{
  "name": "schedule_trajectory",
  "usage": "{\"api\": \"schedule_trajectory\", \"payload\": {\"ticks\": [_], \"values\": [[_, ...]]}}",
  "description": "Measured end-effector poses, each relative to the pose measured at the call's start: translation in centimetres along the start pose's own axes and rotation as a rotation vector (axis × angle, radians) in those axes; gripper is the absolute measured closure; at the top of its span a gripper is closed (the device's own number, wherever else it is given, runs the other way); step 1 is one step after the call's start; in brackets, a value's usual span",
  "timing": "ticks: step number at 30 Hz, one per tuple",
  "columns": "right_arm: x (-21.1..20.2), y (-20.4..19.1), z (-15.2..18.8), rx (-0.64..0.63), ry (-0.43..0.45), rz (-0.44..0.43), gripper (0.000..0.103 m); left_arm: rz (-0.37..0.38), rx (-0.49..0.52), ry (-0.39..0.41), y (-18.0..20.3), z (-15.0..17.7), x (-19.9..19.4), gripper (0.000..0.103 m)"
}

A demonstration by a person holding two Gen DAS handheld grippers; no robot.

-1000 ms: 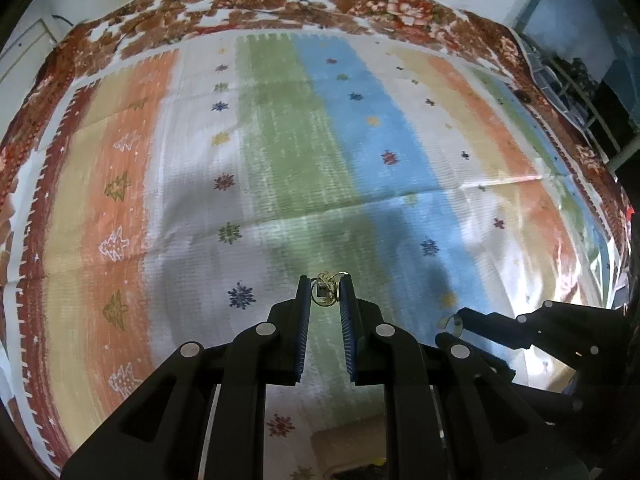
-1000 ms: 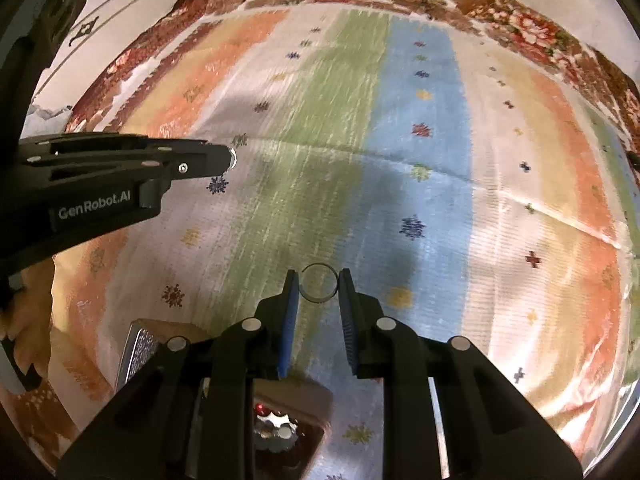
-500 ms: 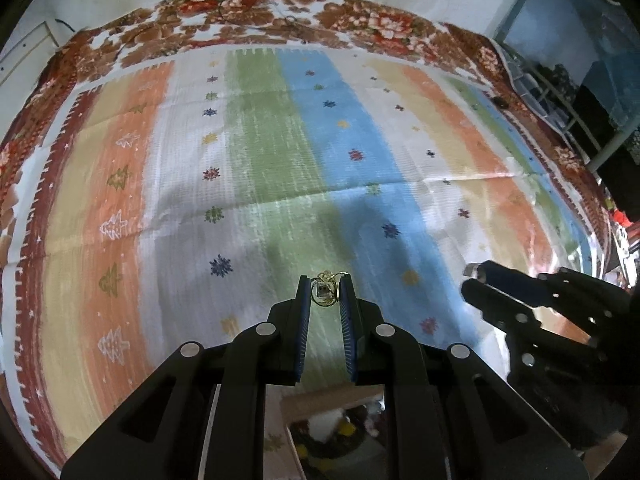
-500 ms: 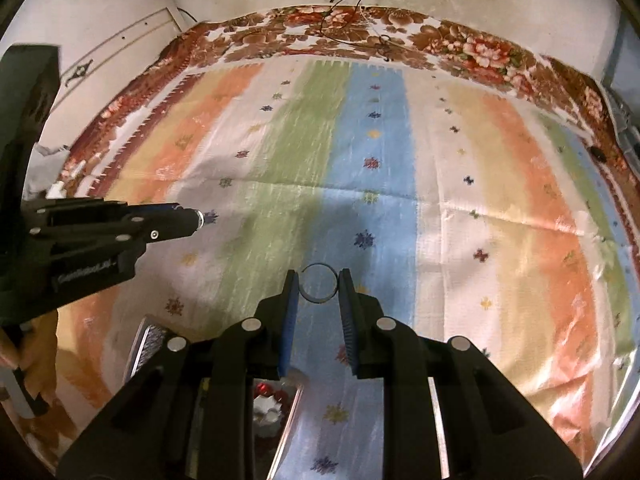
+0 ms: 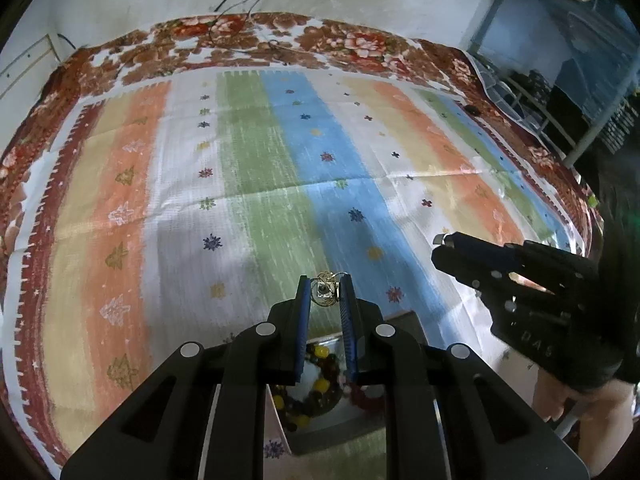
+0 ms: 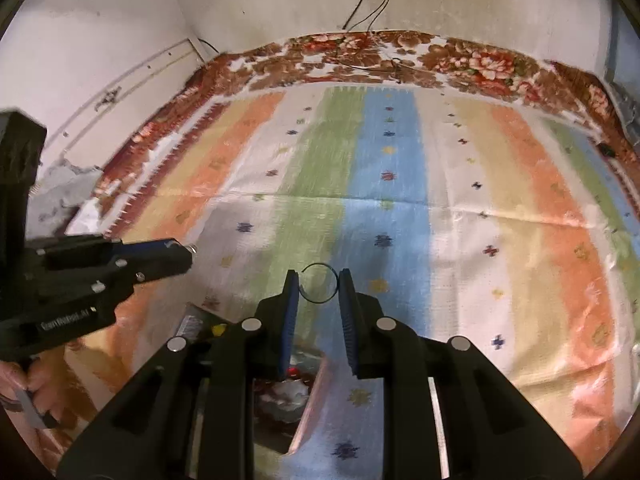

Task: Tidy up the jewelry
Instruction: 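Carry the gold ring with the left gripper back over the tin, then lower the ring into the tin and open the left gripper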

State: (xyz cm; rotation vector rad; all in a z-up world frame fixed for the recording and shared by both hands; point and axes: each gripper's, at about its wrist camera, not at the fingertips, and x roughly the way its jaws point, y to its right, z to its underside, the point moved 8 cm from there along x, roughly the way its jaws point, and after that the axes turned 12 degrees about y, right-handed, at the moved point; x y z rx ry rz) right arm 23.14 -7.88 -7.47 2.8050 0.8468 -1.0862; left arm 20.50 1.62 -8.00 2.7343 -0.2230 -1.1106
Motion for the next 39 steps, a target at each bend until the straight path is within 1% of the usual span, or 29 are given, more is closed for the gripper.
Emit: {"api": "schedule_trajectory", "payload": {"ticks": [4,12,20,25,30,35,39], "values": [[-0.8,-0.7,0.5,-0.008,0.004,-0.033,0.081,0.016,0.013,0.019,0.6,0.8,-1.2,0.089],[-3.8,-2.6,2.4,-0.019,0.014,-0.136,0.081,0.037,0.015,0.05,1.2,3.0,-3.2,0.089],[-5.3,-3.9,3.4,-0.047,0.014,-0.194,0.081,0.058,-0.001,0.068,1.6,4.5,-4.4,0.089],[-5.0,-4.1,3.6,-0.054,0.002,-0.192,0.081,0.071,0.016,0.07,2.0,4.6,-4.5,0.089],[-4.8,-4.4,4.0,-0.088,-0.004,-0.17,0.081,0.056,0.033,0.086,2.2,4.4,-4.7,0.089],[-4.6,-4.3,4.1,-0.093,-0.006,-0.159,0.081,0.05,0.037,0.088,2.1,4.3,-4.7,0.088],[-4.4,-3.9,4.2,-0.087,-0.007,-0.147,0.078,0.041,0.034,0.089,1.8,4.2,-4.6,0.084]]}}
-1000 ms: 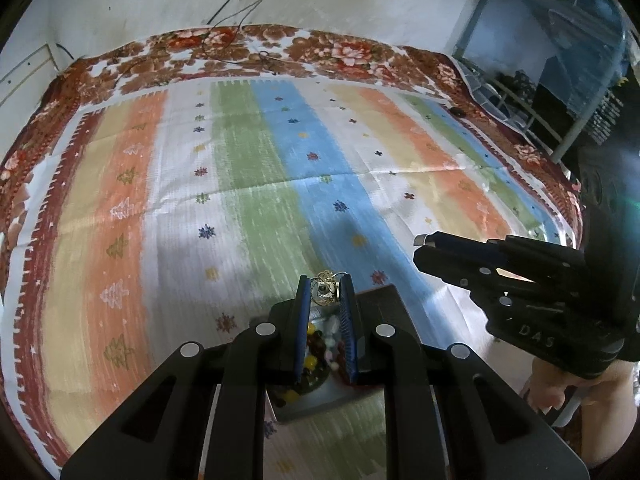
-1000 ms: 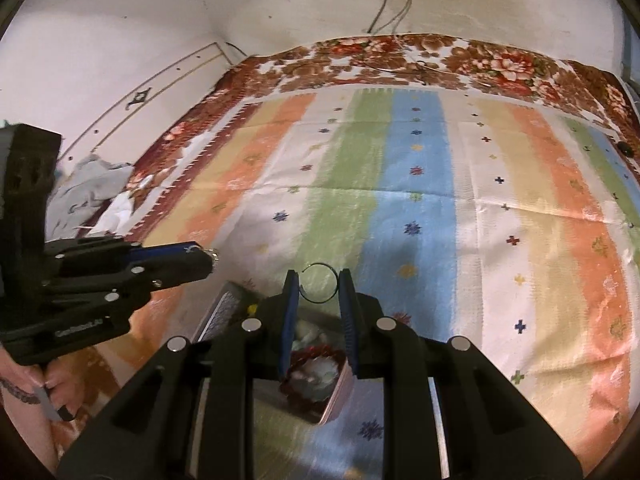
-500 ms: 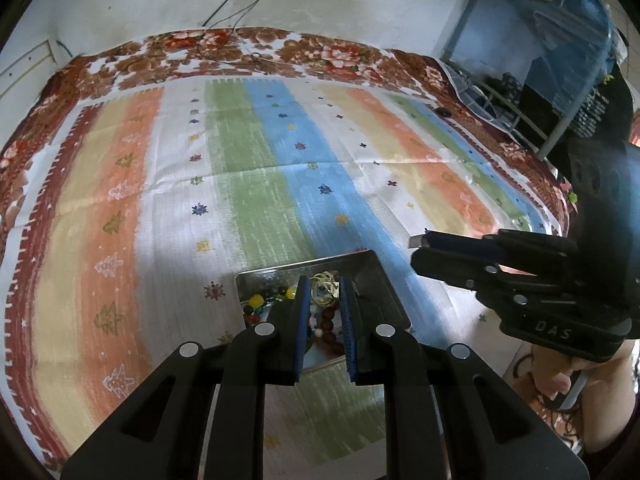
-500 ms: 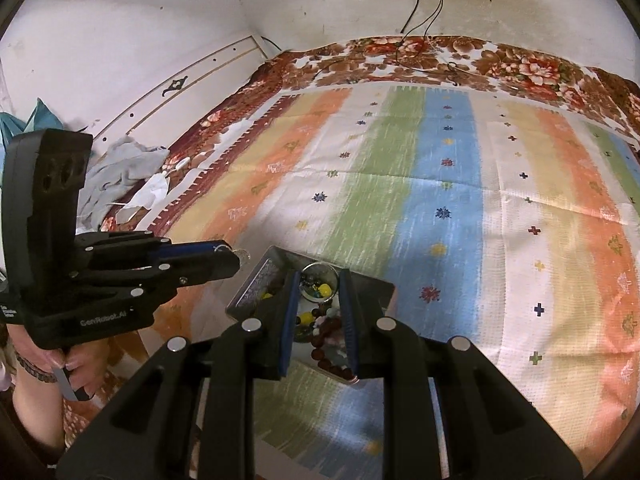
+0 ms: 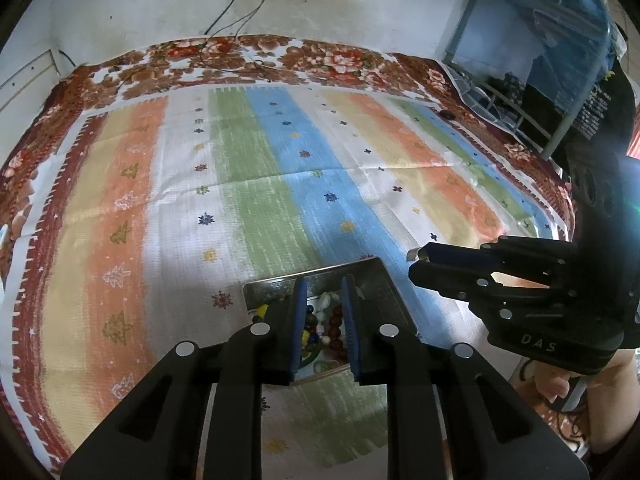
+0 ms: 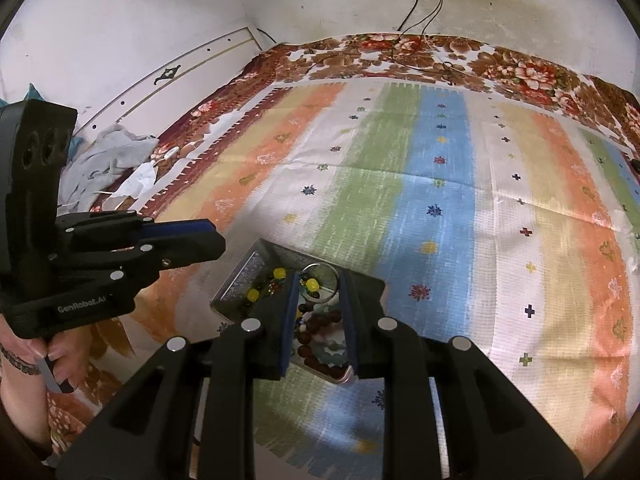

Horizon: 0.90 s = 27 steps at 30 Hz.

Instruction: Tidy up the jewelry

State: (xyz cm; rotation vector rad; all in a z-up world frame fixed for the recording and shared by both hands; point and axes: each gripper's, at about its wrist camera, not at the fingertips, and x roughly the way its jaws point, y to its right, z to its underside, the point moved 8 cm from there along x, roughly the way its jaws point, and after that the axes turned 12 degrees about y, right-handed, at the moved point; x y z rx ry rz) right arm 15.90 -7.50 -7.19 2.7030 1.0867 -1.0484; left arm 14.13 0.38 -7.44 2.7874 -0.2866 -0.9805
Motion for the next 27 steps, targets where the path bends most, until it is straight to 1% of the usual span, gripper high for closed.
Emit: {"api": "schedule_trajectory", "payload": {"ticks": [1,2,3,4,5,6,7,13,15,16,17,18,19,21,24,27], "values": [[0.0,0.1,0.0,0.001,0.0,0.003,0.073,-0.001,0.0,0.001,0.0,0.0,0.0,0.082],[0.0,0.1,0.0,0.003,0.002,0.005,0.07,0.0,0.0,0.001,-0.1,0.0,0.0,0.081],[0.0,0.1,0.0,0.003,0.0,0.003,0.069,-0.001,0.001,0.0,-0.1,0.0,0.0,0.08],[0.0,0.1,0.0,0.004,-0.003,0.001,0.066,-0.003,0.002,0.001,-0.1,-0.1,0.0,0.078],[0.0,0.2,0.0,0.004,-0.003,0.001,0.061,-0.002,0.001,0.001,-0.1,0.0,0.0,0.075],[0.0,0.2,-0.1,0.003,-0.001,0.002,0.059,-0.002,0.003,0.001,-0.1,-0.1,0.0,0.074],[0.0,0.2,-0.1,0.002,0.0,0.002,0.059,-0.003,0.002,0.003,-0.1,-0.1,0.0,0.071],[0.0,0.2,0.0,0.009,-0.007,-0.001,0.059,-0.003,0.001,0.001,-0.3,-0.1,0.0,0.067],[-0.1,0.2,-0.1,0.01,-0.004,-0.002,0.059,-0.005,0.001,0.001,-0.3,-0.2,-0.1,0.063],[-0.1,0.2,-0.1,0.011,0.001,-0.001,0.058,-0.002,0.003,0.0,-0.3,-0.2,-0.1,0.059],[-0.2,0.3,-0.3,0.014,0.012,0.002,0.055,-0.001,0.006,0.001,-0.3,-0.2,-0.1,0.055],[-0.5,0.3,-0.4,0.016,0.02,0.002,0.051,-0.002,0.007,0.004,-0.3,-0.2,-0.2,0.055],[-0.7,0.5,-0.6,0.021,0.037,0.003,0.045,-0.003,0.009,0.006,-0.2,-0.2,-0.2,0.054],[-1.2,0.7,-0.8,0.029,0.057,0.004,0.043,-0.002,0.011,0.007,-0.2,-0.2,-0.2,0.049],[-1.9,1.0,-0.9,0.043,0.08,0.006,0.036,-0.004,0.019,0.011,0.0,-0.2,-0.3,0.043],[-2.2,1.2,-1.1,0.041,0.092,0.015,0.03,-0.009,0.026,0.02,0.1,-0.3,-0.4,0.029]]}}
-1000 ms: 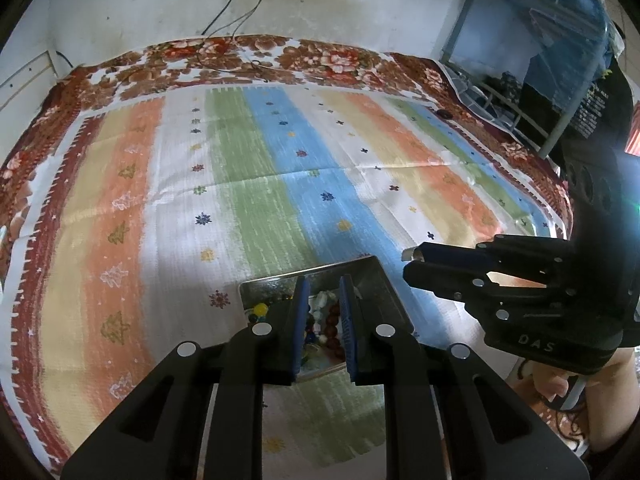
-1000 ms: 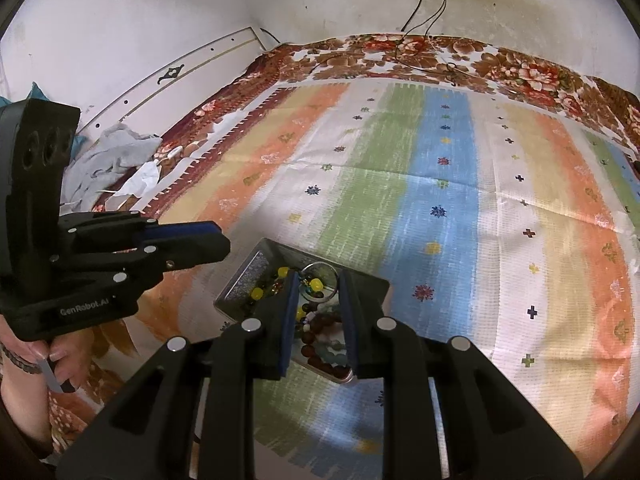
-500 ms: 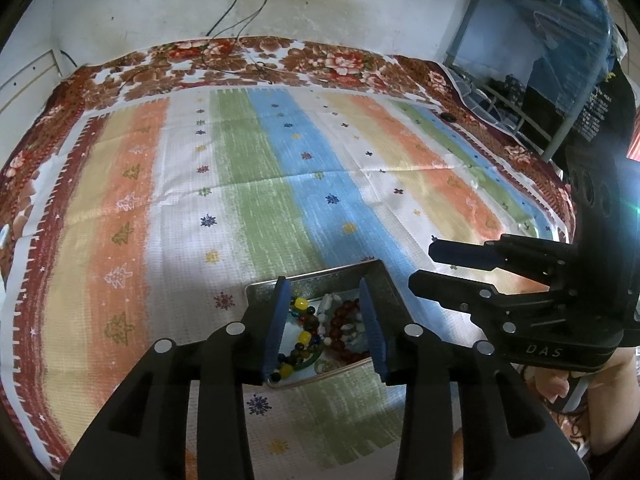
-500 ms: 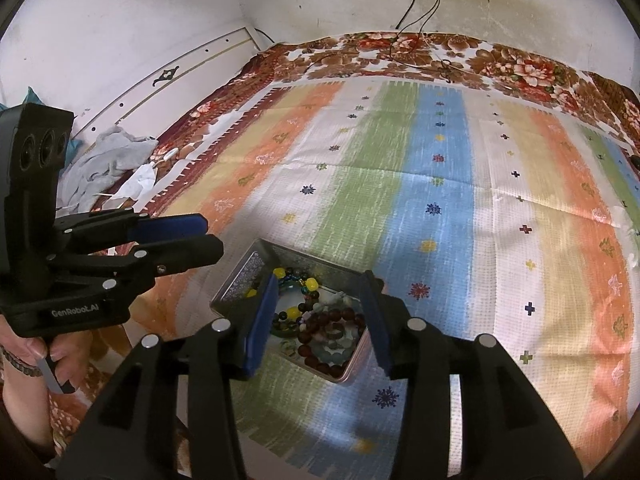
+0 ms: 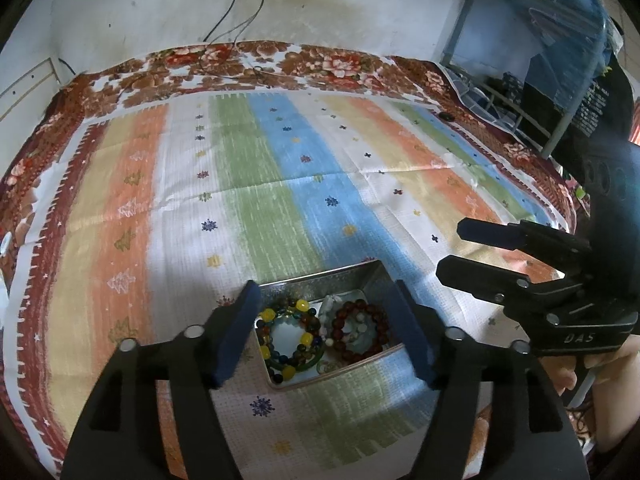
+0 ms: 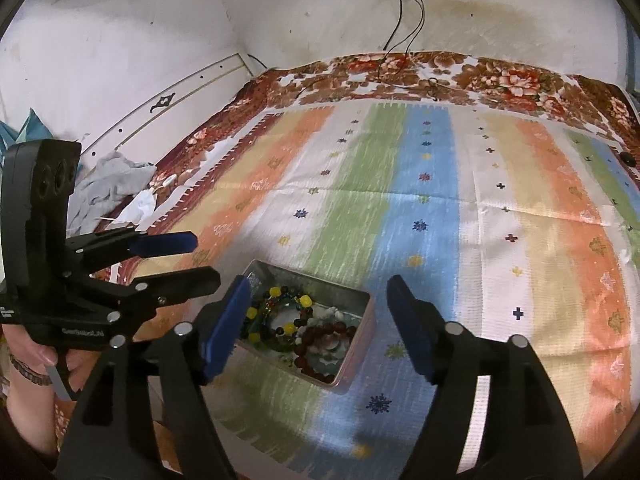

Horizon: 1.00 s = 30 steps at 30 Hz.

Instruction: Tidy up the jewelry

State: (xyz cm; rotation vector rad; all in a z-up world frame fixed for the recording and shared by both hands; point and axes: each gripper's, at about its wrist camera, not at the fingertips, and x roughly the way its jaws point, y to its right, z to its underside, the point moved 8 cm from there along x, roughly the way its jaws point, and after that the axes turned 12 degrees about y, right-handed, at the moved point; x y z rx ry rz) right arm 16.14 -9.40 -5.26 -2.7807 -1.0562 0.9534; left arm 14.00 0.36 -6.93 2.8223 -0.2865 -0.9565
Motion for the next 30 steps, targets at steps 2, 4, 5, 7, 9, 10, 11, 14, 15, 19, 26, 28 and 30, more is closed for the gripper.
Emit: {"api": "schedule_trajectory", "payload": {"ticks": [2,4,5,7,9,10,11,14,15,19,26,28,30], "values": [[-0.1,0.0,-0.3,0.0,0.014,0.004,0.021,-0.011,0.005,0.009,0.0,-0.1,-0.1,0.019],[-0.3,0.1,-0.6,0.001,0.029,0.009,0.015,-0.022,0.019,0.024,0.1,-0.2,-0.2,0.013],[-0.4,0.2,-0.7,0.002,0.034,0.011,0.01,-0.03,0.025,0.03,0.0,-0.3,-0.3,0.009],[-0.6,0.5,-0.9,0.01,0.048,0.026,0.007,-0.046,0.026,0.041,-0.1,-0.4,-0.4,0.007],[-0.7,0.9,-1.0,0.022,0.054,0.038,0.005,-0.044,0.017,0.041,-0.3,-0.4,-0.5,0.006],[-0.7,1.2,-1.1,0.03,0.053,0.042,0.005,-0.043,0.014,0.041,-0.3,-0.4,-0.5,0.006],[-0.6,1.4,-1.0,0.04,0.049,0.047,0.005,-0.042,0.013,0.042,-0.3,-0.3,-0.6,0.006],[-0.5,1.7,-1.0,0.055,0.045,0.049,0.005,-0.044,0.02,0.047,-0.4,-0.3,-0.6,0.006],[-0.5,1.7,-1.0,0.055,0.046,0.049,0.005,-0.043,0.024,0.05,-0.3,-0.3,-0.7,0.006],[-0.5,1.8,-1.0,0.05,0.046,0.047,0.005,-0.044,0.034,0.055,-0.3,-0.4,-0.8,0.006],[-0.7,1.7,-0.9,0.059,0.044,0.035,0.005,-0.044,0.005,0.012,-0.4,0.4,-0.5,0.006],[-0.7,1.7,-0.9,0.053,0.045,0.039,0.005,-0.042,0.006,0.015,-0.3,0.4,-0.6,0.006],[-0.6,1.7,-0.8,0.047,0.045,0.044,0.005,-0.043,0.011,0.018,-0.2,0.4,-0.7,0.006]]}}
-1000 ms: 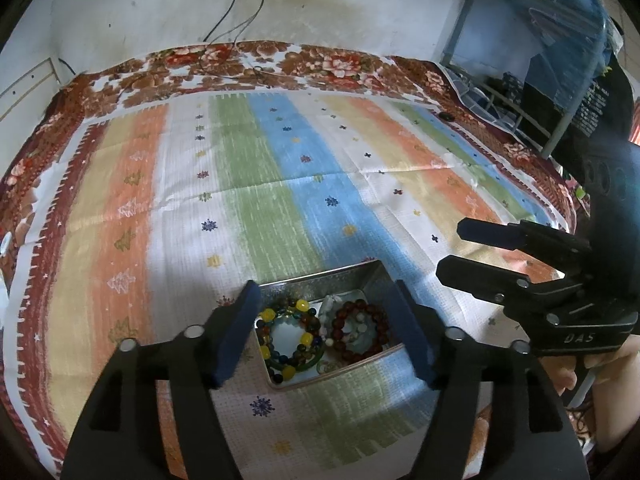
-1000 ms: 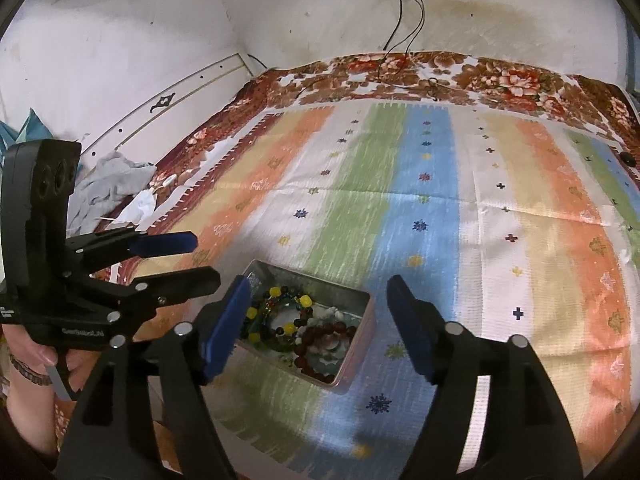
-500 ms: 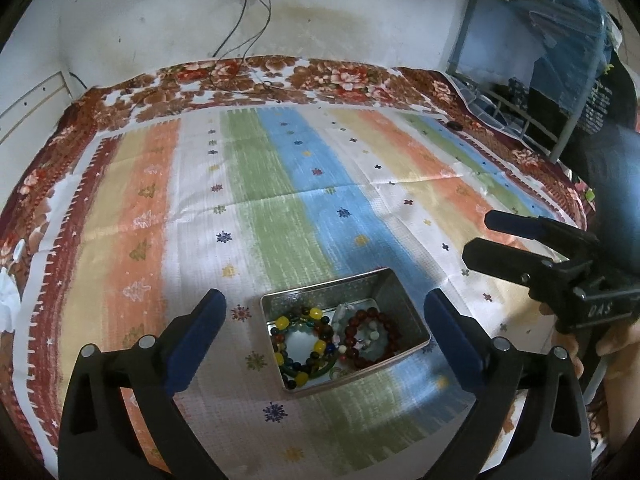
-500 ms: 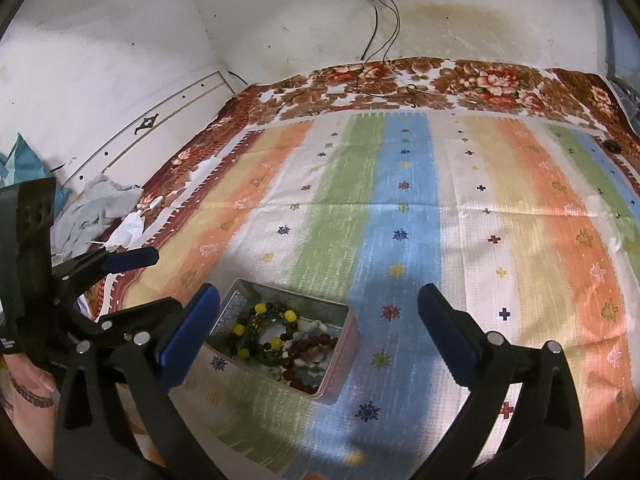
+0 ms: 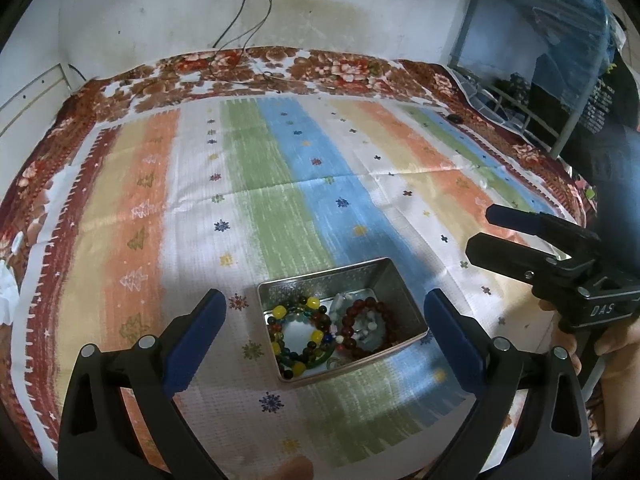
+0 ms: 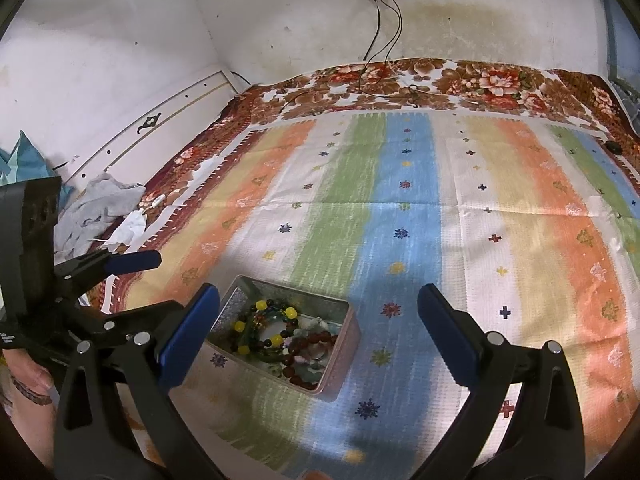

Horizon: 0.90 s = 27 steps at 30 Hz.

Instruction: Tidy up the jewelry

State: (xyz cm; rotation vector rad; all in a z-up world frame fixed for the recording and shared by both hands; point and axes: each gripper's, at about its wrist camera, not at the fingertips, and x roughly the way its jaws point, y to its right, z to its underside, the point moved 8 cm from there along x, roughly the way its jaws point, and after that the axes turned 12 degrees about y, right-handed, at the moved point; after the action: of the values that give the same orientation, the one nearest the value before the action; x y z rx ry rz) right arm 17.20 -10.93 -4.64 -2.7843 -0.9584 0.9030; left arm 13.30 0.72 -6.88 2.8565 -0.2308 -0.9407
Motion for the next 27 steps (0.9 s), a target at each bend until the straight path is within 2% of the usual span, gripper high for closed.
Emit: {"api": "schedule_trajectory", "payload": {"ticks": [5,16,23,27], "values": [[0.2,-0.2,0.4,-0.008,-0.016,-0.002,0.005,-0.018,0.013,0.006,0.0,-0.2,-0.1,0.006],[0.7,-0.8,1.3,-0.042,-0.054,-0.008,0.005,0.019,0.011,0.049,0.2,-1.1,-0.7,0.006],[0.8,-0.7,1.4,-0.038,-0.057,-0.007,0.005,0.009,0.008,0.079,0.0,-1.2,-0.8,0.006],[0.8,-0.7,1.4,-0.042,-0.058,-0.008,0.005,-0.023,0.024,0.077,-0.3,-1.1,-0.6,0.006]]}}
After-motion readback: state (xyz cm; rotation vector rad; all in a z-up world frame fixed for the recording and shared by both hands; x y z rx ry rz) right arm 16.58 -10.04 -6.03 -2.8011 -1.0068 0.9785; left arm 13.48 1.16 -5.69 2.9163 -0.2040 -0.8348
